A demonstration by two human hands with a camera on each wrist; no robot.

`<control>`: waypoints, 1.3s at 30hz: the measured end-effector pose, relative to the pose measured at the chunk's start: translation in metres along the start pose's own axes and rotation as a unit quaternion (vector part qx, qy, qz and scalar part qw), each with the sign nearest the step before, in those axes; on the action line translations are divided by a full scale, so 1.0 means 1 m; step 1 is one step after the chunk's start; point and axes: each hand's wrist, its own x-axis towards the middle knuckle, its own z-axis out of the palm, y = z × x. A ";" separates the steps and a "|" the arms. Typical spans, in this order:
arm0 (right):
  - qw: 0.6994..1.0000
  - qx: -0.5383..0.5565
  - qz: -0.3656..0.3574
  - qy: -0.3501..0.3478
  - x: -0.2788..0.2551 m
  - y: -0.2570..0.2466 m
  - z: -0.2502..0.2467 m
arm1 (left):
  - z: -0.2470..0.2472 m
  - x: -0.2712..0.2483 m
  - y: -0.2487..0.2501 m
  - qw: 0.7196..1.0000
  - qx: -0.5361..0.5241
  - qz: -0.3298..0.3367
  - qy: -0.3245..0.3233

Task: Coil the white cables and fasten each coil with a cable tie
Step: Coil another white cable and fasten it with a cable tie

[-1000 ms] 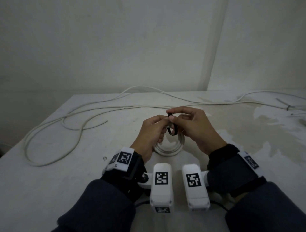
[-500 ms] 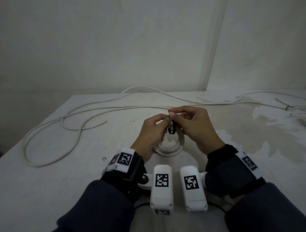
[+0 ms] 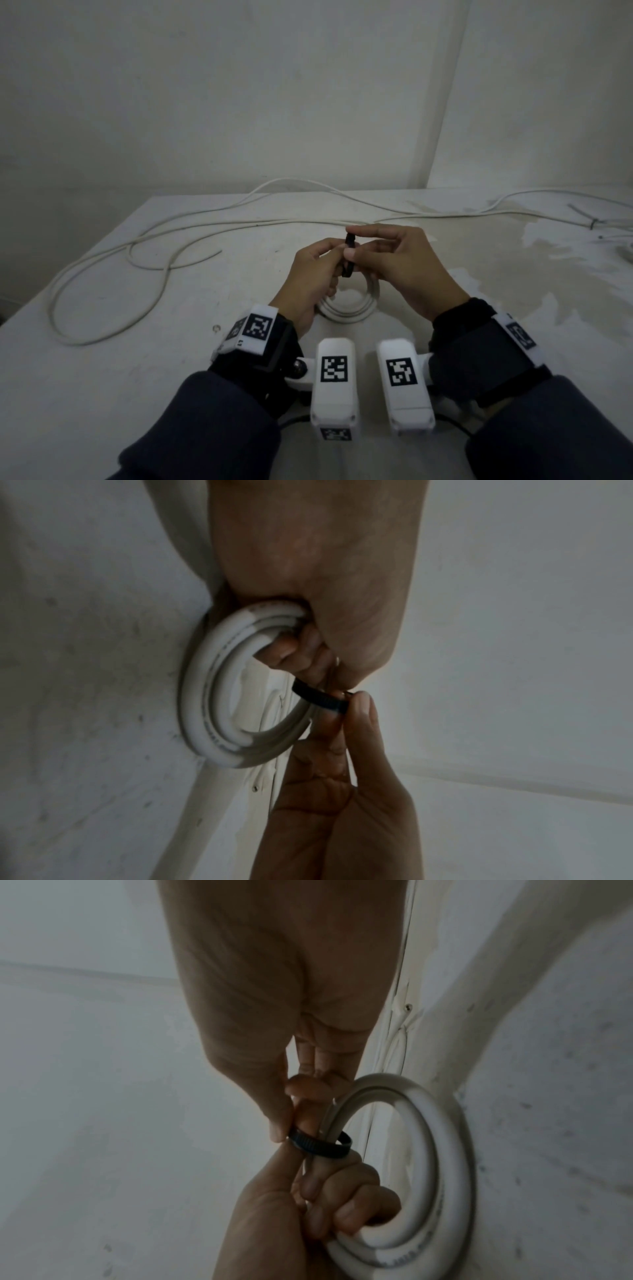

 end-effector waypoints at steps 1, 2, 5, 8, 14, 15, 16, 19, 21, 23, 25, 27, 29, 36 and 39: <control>1.000 0.003 -0.004 0.004 0.000 0.000 0.000 | 0.000 0.000 0.000 1.000 0.000 0.000 -0.002; 1.000 0.006 -0.007 0.008 0.000 0.000 0.000 | 0.000 0.000 0.000 1.000 0.000 0.001 -0.004; 1.000 0.011 -0.007 0.025 0.001 0.001 0.000 | 0.001 0.000 0.000 1.000 -0.001 0.003 -0.011; 0.999 0.013 -0.009 0.040 0.001 0.001 0.000 | 0.002 0.000 0.001 1.000 -0.011 -0.001 -0.014; 0.999 0.017 -0.007 0.044 0.001 0.001 0.001 | 0.001 0.002 0.000 1.000 -0.002 -0.001 -0.017; 0.999 0.015 -0.009 0.045 0.001 0.001 0.002 | 0.001 0.002 0.000 1.000 0.000 -0.002 -0.019; 0.999 0.006 -0.012 0.049 0.001 0.000 0.002 | 0.000 0.002 0.001 1.000 0.000 -0.002 -0.020; 0.994 -0.072 -0.008 0.085 0.004 0.002 -0.001 | 0.000 0.001 0.001 1.000 -0.001 0.001 -0.028; 0.993 -0.076 0.006 0.092 0.005 0.001 -0.003 | 0.001 0.000 0.001 1.000 0.003 0.001 -0.029; 0.997 -0.044 0.013 0.064 0.002 0.000 -0.003 | 0.002 0.000 0.001 1.000 0.005 -0.003 -0.029; 0.998 -0.025 0.012 0.060 0.001 0.000 -0.004 | 0.002 -0.001 0.002 0.999 0.007 -0.005 -0.037; 0.997 -0.011 0.012 0.079 0.002 -0.001 -0.006 | 0.003 -0.003 0.003 0.998 0.018 -0.006 -0.054; 0.994 -0.002 0.027 0.103 0.003 -0.002 -0.007 | 0.005 -0.005 0.004 0.996 0.042 -0.012 -0.076; 0.971 0.121 0.059 0.198 0.001 0.001 -0.011 | 0.012 -0.010 0.005 0.985 0.090 -0.062 -0.133; 0.966 0.149 0.033 0.208 0.001 -0.004 -0.008 | 0.016 -0.008 0.002 0.988 0.102 -0.071 -0.095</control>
